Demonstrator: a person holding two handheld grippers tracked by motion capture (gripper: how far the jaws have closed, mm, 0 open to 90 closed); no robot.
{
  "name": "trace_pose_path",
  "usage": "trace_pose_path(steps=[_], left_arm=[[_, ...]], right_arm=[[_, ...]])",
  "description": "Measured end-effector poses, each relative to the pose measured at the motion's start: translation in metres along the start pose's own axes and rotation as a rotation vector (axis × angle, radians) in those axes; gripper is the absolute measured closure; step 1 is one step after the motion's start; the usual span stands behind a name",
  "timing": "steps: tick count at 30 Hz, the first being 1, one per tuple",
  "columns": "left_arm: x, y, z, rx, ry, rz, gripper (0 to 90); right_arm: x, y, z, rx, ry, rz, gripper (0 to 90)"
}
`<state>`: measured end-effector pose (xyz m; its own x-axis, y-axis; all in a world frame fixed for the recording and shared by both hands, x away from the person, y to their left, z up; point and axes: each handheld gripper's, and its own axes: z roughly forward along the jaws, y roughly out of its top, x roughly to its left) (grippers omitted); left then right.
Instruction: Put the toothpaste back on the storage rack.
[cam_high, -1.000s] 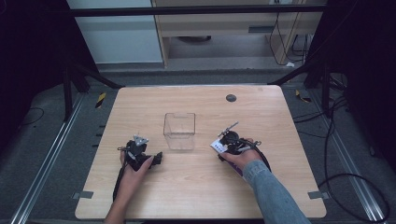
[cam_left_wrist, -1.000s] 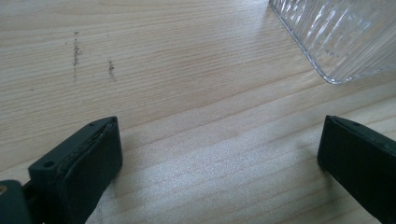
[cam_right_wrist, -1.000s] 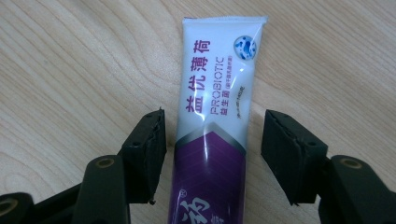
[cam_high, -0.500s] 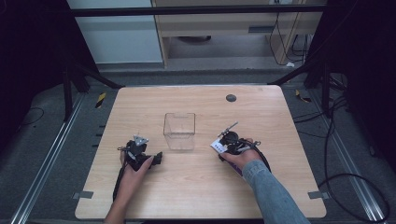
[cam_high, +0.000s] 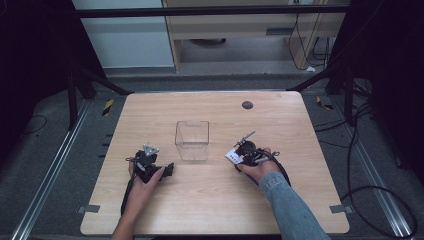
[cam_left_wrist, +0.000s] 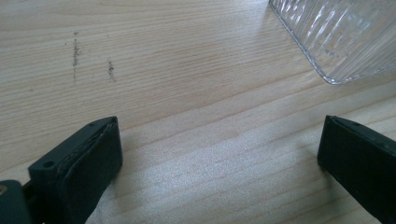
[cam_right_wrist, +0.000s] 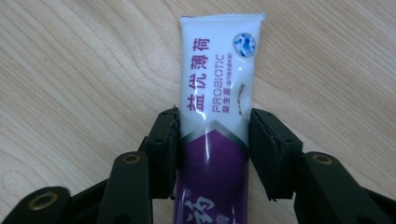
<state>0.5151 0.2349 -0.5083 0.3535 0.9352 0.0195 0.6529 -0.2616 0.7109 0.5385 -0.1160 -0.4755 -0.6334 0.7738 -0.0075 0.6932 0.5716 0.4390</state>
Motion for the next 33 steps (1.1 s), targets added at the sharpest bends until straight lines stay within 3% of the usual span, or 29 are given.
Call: trace_pose_path(steps=[19,22,33], left_arm=[[0.0012,0.0018,0.0019,-0.001,-0.005,0.005,0.0],[0.0013,0.0016,0.0017,-0.001,-0.006,0.005,0.0],[0.0016,0.0007,0.0006,0.002,-0.01,0.011,0.0]], right_arm=[[-0.0016,0.0006,-0.0005,0.003,-0.003,0.007,62.2],[-0.0013,-0.0004,-0.0011,-0.007,-0.006,0.04,64.3],[0.0043,0.0026,-0.0017,0.014,-0.042,0.009,69.1]])
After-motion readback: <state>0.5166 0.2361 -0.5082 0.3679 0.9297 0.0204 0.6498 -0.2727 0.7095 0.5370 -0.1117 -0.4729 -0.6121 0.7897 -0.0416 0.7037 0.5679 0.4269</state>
